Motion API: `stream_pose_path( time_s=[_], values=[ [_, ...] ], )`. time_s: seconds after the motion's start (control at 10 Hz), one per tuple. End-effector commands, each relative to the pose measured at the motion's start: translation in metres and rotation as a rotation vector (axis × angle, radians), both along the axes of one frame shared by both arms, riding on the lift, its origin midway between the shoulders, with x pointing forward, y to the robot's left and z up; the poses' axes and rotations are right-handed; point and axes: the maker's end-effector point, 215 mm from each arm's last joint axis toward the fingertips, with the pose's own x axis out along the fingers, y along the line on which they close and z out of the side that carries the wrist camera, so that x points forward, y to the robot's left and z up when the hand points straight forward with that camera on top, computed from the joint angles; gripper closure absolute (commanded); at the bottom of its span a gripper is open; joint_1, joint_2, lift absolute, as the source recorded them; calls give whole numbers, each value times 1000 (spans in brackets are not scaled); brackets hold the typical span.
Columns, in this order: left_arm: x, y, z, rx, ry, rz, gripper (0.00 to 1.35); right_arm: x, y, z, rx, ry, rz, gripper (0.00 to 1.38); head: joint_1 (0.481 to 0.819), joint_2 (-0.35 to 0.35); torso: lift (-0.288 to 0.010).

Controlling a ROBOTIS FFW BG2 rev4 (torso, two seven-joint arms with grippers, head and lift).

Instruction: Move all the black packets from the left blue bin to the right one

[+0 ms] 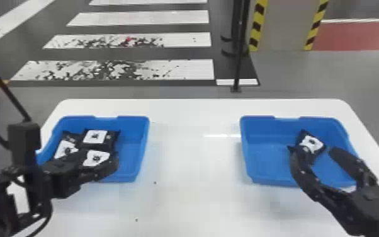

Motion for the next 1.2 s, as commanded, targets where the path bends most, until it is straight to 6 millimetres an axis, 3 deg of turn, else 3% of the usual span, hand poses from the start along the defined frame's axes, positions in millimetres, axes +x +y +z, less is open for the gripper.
stream_pose_path(
  time_s=[0.0,0.1,0.6,1.1],
  values=[
    [12,30,-13,29,34,60,162,-18,10,5,16,-12,8,180,695,129,-140],
    [19,49,-19,47,53,100,162,-26,15,0,27,0,8,180,695,166,-140],
    [50,91,-49,63,153,199,162,-39,39,-10,78,29,36,182,695,267,-140],
    [76,86,-97,44,285,207,236,-37,37,-13,91,33,36,182,695,283,-140]
  ],
)
